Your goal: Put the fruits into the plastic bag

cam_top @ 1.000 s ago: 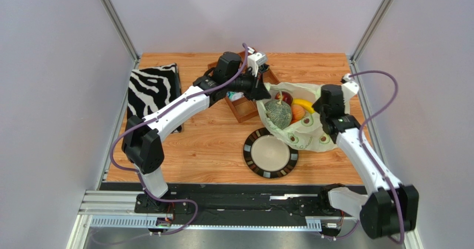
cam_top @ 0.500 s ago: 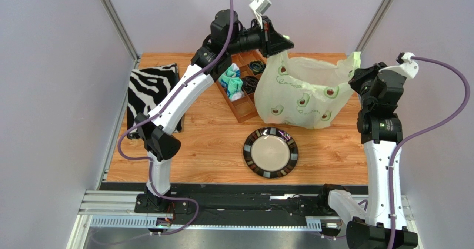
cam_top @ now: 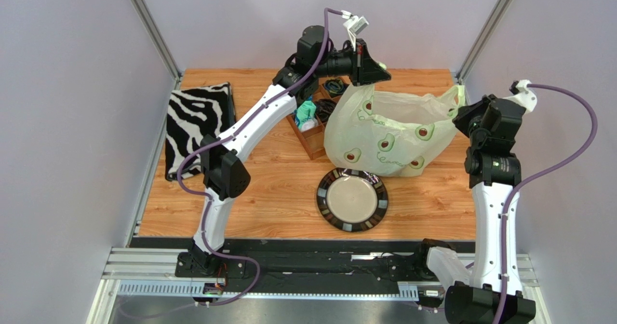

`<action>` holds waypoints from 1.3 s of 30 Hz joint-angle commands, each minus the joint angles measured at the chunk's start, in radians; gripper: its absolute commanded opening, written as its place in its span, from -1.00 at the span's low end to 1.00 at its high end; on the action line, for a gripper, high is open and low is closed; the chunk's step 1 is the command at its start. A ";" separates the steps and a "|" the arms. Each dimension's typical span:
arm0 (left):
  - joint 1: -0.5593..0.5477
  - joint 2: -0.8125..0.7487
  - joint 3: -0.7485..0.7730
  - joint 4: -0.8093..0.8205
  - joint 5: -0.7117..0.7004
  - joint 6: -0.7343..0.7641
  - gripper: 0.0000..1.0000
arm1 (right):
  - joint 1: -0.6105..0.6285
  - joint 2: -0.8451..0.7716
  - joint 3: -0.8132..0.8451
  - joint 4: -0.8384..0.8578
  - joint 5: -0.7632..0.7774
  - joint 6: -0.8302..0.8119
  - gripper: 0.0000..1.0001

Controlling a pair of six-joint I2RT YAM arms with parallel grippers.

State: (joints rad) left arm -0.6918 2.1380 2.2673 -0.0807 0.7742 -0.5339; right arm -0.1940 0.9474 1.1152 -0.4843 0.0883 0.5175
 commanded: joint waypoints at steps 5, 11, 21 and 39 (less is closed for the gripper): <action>-0.002 0.028 0.121 0.108 0.043 -0.021 -1.00 | -0.117 -0.007 0.150 -0.023 0.001 -0.045 -1.00; -0.005 0.086 0.149 0.105 0.077 -0.017 -1.00 | -0.189 -0.027 0.097 -0.033 -0.036 -0.050 -1.00; -0.037 0.079 0.041 0.087 0.085 0.049 -1.00 | -0.213 -0.048 0.037 -0.033 -0.013 -0.054 -1.00; -0.023 -0.302 -0.239 -0.080 -0.421 0.317 0.88 | -0.211 -0.068 0.138 -0.126 -0.154 -0.106 0.61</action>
State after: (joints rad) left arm -0.7273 2.0045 2.0476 -0.1581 0.5251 -0.3138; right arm -0.4026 0.8925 1.1725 -0.5900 -0.0036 0.4397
